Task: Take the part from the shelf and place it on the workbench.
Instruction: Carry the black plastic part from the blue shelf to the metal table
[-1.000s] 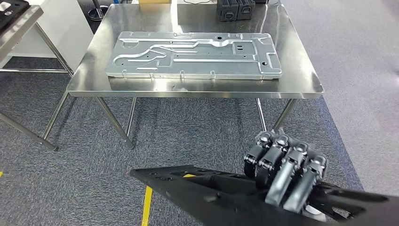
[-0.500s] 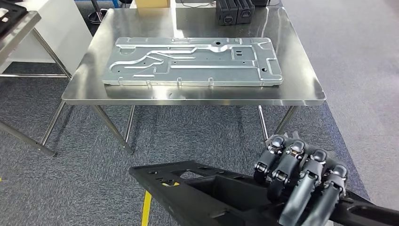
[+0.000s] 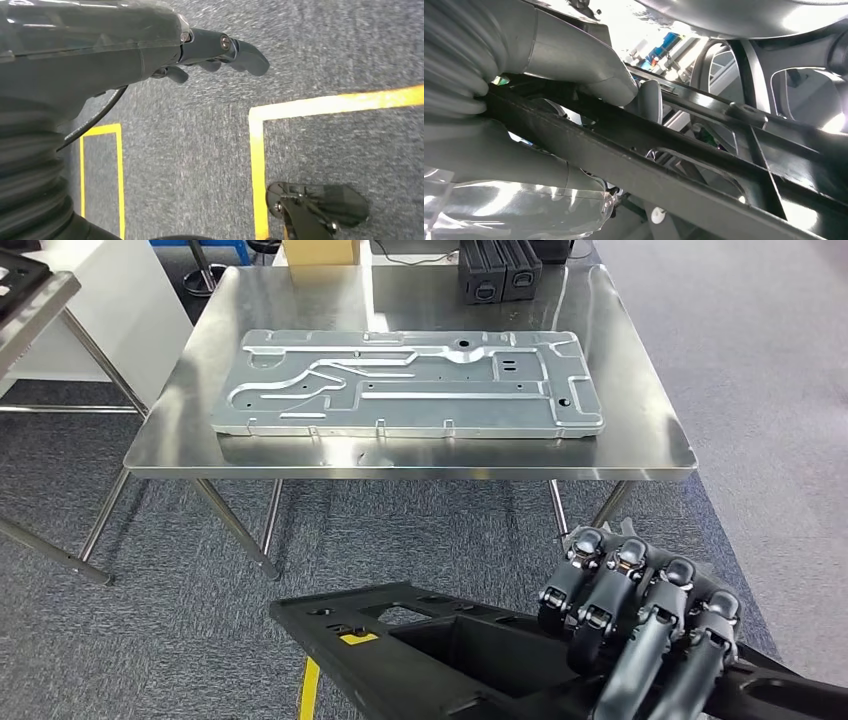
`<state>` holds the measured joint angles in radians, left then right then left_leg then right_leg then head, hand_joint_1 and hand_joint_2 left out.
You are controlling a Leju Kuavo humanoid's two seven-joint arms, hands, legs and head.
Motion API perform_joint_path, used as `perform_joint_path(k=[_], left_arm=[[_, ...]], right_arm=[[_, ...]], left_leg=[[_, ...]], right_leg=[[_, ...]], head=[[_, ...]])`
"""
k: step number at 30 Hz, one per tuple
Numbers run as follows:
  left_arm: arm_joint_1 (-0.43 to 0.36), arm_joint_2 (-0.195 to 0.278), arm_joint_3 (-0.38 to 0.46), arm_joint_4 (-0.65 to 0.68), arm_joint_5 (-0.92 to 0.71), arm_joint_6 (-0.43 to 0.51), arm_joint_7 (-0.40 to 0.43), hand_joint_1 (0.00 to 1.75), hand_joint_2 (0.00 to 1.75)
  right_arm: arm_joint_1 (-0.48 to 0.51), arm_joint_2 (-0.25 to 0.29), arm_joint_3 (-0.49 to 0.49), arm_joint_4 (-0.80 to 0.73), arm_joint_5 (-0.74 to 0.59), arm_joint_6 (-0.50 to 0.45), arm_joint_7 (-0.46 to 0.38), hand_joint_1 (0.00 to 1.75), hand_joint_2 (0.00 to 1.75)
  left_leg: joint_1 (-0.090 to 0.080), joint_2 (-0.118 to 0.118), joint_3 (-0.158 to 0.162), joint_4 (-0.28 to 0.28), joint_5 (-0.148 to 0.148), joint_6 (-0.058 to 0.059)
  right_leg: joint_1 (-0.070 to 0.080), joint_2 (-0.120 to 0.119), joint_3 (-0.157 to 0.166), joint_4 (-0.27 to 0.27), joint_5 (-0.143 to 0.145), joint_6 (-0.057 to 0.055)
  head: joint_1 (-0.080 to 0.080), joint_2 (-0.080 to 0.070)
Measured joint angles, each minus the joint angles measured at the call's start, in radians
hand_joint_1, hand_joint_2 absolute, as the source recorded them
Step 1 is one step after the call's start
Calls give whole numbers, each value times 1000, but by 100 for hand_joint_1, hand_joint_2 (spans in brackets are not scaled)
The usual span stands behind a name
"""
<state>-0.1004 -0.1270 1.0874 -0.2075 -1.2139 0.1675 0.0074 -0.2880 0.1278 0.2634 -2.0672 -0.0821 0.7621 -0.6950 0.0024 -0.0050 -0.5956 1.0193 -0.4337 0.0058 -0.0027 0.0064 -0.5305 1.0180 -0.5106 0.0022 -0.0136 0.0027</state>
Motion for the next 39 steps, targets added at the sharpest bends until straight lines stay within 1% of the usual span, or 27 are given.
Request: perform_joint_path(k=[2, 3, 5, 6, 7, 8, 9, 11, 12, 15, 17, 18, 20, 21, 22, 23, 25, 26, 27, 29, 32, 33, 35, 36, 37, 38, 39], left_arm=[[1, -1, 1, 0, 0, 0, 1, 0, 175], [1, -2, 1, 0, 0, 0, 1, 0, 175], [0, -2, 1, 0, 1, 0, 1, 0, 175], [0, -2, 1, 0, 1, 0, 1, 0, 175], [1, -2, 1, 0, 1, 0, 1, 0, 175], [1, -2, 1, 0, 1, 0, 1, 0, 175], [1, -3, 1, 0, 2, 0, 1, 0, 175], [1, -5, 2, 0, 2, 0, 1, 0, 175], [1, -5, 2, 0, 1, 0, 0, 0, 175], [-2, -5, 3, 0, 0, 0, -1, 0, 175], [-4, -5, 3, 0, -1, 0, -1, 0, 175], [-4, -4, 3, 0, -1, 0, -1, 0, 175], [-3, -5, 3, 0, -2, 0, -1, 0, 175], [-2, -5, 3, 0, -3, 0, 0, 0, 175], [-1, -5, 4, 0, -4, 0, 1, 0, 175], [0, -5, 4, 0, -5, 0, 1, 0, 175], [1, -4, 4, 0, -8, 0, 2, 0, 175], [0, -3, 4, 0, -9, 0, 2, 0, 175], [-1, -2, 4, 0, -10, 0, 2, 0, 175], [-2, 0, 4, 0, -10, -1, 2, 0, 175], [-2, 0, 4, 0, -11, -1, 2, 0, 175], [-2, 0, 4, 0, -11, -1, 2, 0, 175], [-3, 0, 4, 0, -11, -1, 3, 0, 175], [-4, 0, 4, 0, -11, -1, 3, 0, 175], [-3, 0, 4, 0, -11, -1, 3, 0, 175], [-3, -1, 4, 0, -11, -1, 3, 0, 175], [-2, -1, 4, 0, -11, -1, 3, 0, 175]], right_arm=[[-2, 0, 0, -2, -2, 0, 0, 175, 175], [-3, 0, 0, -3, -3, 0, 0, 175, 175], [-2, -1, 0, -4, -5, 0, -1, 175, 175], [-1, -1, 0, -4, -5, 0, -1, 175, 175], [-1, -1, 0, -4, -5, 0, 0, 175, 175], [-1, -1, 0, -4, -5, 0, 0, 175, 175], [-1, -1, 0, -4, -5, 1, 0, 175, 175], [-1, -1, 0, -4, -6, 2, -1, 175, 175], [-1, -1, 0, -4, -6, 3, 0, 175, 175], [0, -1, -1, -5, -7, 9, 0, 175, 175], [-1, 0, -1, -6, -7, 11, 0, 175, 175], [-1, 1, -1, -7, -7, 12, 0, 175, 175], [0, 1, -1, -7, -6, 12, 0, 175, 175], [1, 1, -1, -7, -6, 12, 0, 175, 175], [2, 1, -1, -7, -5, 12, 0, 175, 175], [3, 1, -1, -7, -4, 13, 0, 175, 175], [4, 1, -1, -7, -3, 14, 0, 175, 175], [4, 1, -1, -7, -2, 14, 0, 175, 175], [4, 1, -1, -7, -2, 15, 0, 175, 175], [4, 2, -1, -7, -1, 16, 0, 175, 175], [3, 3, -1, -8, 1, 17, 0, 175, 175], [3, 3, -1, -8, 1, 18, -1, 175, 175], [4, 3, -2, -8, 1, 21, -1, 175, 175], [5, 3, -2, -8, 1, 23, -1, 175, 175], [5, 3, -2, -8, 2, 23, -1, 175, 175], [6, 3, -2, -8, 2, 24, -1, 175, 175], [6, 3, -2, -8, 2, 24, -1, 175, 175]], left_leg=[[6, 0, 13, -15, 1, 10], [8, 1, 18, -19, 0, 14], [8, 1, 25, -19, -7, 18], [8, 1, 30, -19, -12, 18], [8, 0, 36, -19, -18, 18], [9, 0, 44, -18, -24, 16], [9, -1, 53, -16, -32, 13], [6, -3, 65, -11, -48, 2], [5, -3, 67, -9, -54, -4], [5, -1, 72, -11, -65, -21], [8, 0, 60, 27, -90, -32], [9, 0, 37, 77, -113, -36], [10, 0, -41, 213, -163, -42], [10, 0, -76, 263, -171, -43], [10, 0, -95, 279, -158, -42], [9, 0, -95, 256, -125, -39], [6, 0, -52, 128, -35, -25], [3, 0, -27, 66, -7, -18], [0, 1, -11, 27, 5, -12], [-5, 1, -2, 5, 0, -6], [3, 2, 13, -15, 1, 6], [7, 2, 20, -21, 0, 10], [6, 3, 27, -23, -6, 17], [6, 3, 31, -23, -11, 18], [6, 2, 36, -22, -16, 18], [7, 2, 44, -22, -22, 16], [8, 1, 53, -21, -29, 14]], right_leg=[[0, -1, -17, 44, -25, 9], [-2, -1, -45, 98, -49, 13], [-6, -1, -128, 231, -94, 19], [-8, -2, -160, 271, -95, 22], [-11, -2, -175, 276, -76, 24], [-14, -3, -168, 241, -37, 25], [-16, -5, -147, 176, 12, 25], [-16, -7, -101, 60, 69, 21], [-15, -6, -89, 30, 76, 17], [-12, -1, -81, 16, 63, 0], [-15, -1, -69, 10, 58, -14], [-16, -3, -63, 8, 54, -20], [-14, -5, -55, 8, 46, -27], [-12, -4, -51, 8, 42, -28], [-11, -2, -45, 8, 37, -29], [-9, -1, -37, 8, 32, -28], [-7, 1, -18, 7, 19, -26], [-5, 2, -11, 7, 13, -23], [-4, 2, -8, 7, 9, -19], [-3, 3, -7, 4, 5, -8], [-3, 0, -12, 27, -13, 8], [-3, -1, -34, 70, -34, 13], [-7, -2, -111, 202, -85, 21], [-9, -2, -150, 259, -97, 24], [-12, -2, -174, 285, -90, 27], [-14, -3, -178, 270, -60, 29], [-17, -4, -162, 219, -15, 30]], head=[[1, 0], [2, 0], [3, 0], [3, 0], [3, 0], [3, 0], [3, 0], [3, 0], [2, 0], [2, 0], [0, 0], [-2, 0], [-4, 0], [-4, 0], [-4, 0], [-4, 0], [-4, 0], [-3, 0], [-3, 0], [-2, 0], [-1, 0], [0, 0], [0, 0], [0, 0], [0, 0], [0, 0], [0, 0]])
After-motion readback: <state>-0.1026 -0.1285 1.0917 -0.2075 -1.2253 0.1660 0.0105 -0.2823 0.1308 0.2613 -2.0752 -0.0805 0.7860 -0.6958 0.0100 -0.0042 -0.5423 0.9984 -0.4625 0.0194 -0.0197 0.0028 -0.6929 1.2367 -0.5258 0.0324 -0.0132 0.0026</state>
